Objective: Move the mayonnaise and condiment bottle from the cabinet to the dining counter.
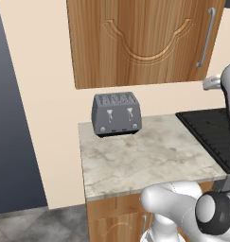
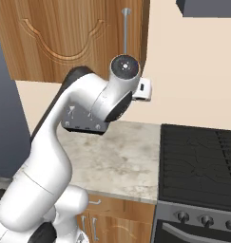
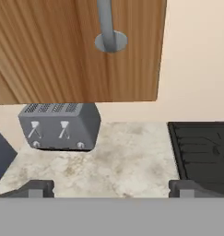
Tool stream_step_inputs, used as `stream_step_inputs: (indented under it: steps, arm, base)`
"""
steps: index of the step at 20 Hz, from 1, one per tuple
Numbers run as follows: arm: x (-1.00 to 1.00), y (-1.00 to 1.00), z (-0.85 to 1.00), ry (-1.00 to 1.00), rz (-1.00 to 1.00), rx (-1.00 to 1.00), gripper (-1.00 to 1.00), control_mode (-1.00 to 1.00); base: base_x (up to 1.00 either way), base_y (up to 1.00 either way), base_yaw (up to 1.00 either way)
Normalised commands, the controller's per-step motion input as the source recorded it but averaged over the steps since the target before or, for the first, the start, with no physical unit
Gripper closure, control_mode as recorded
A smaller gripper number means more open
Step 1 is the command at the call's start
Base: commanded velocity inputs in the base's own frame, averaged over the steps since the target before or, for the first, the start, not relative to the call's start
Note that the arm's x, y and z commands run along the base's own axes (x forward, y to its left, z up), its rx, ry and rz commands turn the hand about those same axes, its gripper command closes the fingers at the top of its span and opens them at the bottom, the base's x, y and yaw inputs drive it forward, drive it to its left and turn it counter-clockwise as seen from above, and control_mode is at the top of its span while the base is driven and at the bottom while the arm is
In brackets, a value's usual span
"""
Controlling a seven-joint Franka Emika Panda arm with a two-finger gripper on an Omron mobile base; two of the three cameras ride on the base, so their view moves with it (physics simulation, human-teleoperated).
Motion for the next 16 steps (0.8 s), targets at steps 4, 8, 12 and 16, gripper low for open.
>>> stream_step_inputs:
  steps: [4,8,12,16]
  arm:
    - [0.0,-0.12,0.46,-0.33,-0.01,0.12,-1.0,-1.0]
    - [0.08,0.0,0.41,-0.1,-0.08,0.02,-1.0,-1.0]
    - [0.18,0.0,0.4,-0.01,-0.12,0.0,-1.0,-1.0]
    - [0.27,0.0,0.42,0.0,-0.11,0.0,-1.0,-1.0]
  base:
    - [0.0,0.0,0.0]
    - [0.0,0.0,0.0]
    - [0.0,0.0,0.0]
    - [0.0,0.0,0.0]
